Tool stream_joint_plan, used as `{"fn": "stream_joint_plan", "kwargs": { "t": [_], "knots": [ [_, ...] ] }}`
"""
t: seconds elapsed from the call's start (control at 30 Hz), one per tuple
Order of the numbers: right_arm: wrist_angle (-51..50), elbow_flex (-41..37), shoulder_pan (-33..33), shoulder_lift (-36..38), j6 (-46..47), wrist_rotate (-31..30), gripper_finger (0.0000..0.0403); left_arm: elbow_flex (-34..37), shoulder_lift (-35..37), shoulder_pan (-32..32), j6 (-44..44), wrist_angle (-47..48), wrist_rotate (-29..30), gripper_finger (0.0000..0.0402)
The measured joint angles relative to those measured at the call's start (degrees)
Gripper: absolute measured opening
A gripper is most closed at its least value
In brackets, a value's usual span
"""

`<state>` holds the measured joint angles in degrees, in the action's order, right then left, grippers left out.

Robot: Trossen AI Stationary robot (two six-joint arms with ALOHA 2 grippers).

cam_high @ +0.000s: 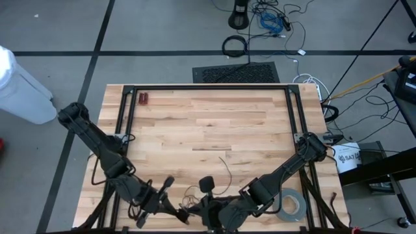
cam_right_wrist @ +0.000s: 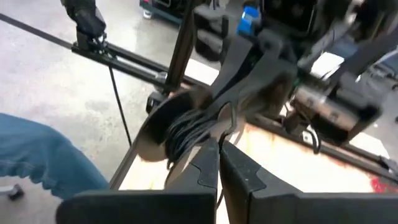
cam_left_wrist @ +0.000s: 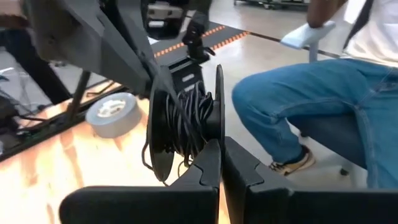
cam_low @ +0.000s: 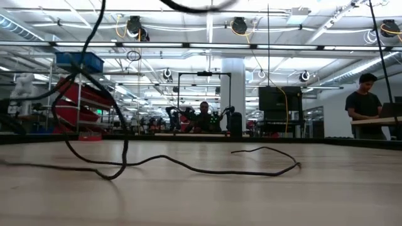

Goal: Coil cords
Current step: Coil the black wire on the spool

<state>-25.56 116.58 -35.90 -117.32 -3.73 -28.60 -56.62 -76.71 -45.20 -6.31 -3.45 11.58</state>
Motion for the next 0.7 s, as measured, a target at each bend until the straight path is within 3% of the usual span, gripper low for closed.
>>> {"fn": "stream_joint_plan", "kwargs": {
  "t": [0.7],
  "knots": [
    [-3.23, 0.22, -0.15, 0.00, 4.00, -0.33, 0.0000, 0.00, 3.57, -3.63, 2.97, 8.34, 13.97, 0.0003]
  ]
}}
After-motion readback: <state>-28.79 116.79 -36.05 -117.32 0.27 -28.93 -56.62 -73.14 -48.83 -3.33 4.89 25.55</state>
